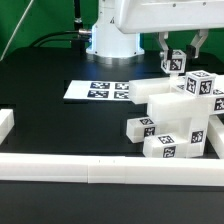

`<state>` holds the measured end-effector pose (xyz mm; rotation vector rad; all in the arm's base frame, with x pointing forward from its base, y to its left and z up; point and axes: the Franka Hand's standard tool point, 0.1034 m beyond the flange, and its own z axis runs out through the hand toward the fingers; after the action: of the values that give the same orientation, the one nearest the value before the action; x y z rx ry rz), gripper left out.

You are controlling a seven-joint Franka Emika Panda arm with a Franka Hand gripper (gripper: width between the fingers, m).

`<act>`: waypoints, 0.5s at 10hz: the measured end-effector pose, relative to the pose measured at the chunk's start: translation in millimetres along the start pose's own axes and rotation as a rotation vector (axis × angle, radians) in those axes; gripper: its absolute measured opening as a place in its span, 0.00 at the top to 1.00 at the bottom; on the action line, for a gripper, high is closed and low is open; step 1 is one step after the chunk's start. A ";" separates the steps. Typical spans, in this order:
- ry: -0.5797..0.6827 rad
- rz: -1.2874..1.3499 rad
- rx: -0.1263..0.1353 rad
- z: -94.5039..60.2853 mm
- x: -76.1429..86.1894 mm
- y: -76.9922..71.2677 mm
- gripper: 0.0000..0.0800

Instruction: Assemble chair

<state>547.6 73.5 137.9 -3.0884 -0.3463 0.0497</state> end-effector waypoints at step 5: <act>-0.003 0.008 0.000 2.3 0.6 -3.9 0.65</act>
Offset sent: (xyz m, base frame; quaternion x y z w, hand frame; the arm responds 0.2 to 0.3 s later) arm 0.0028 0.0066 -0.0047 0.0108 0.0038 -0.0005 0.9999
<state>547.2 77.5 135.8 -3.0898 -0.3345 0.0550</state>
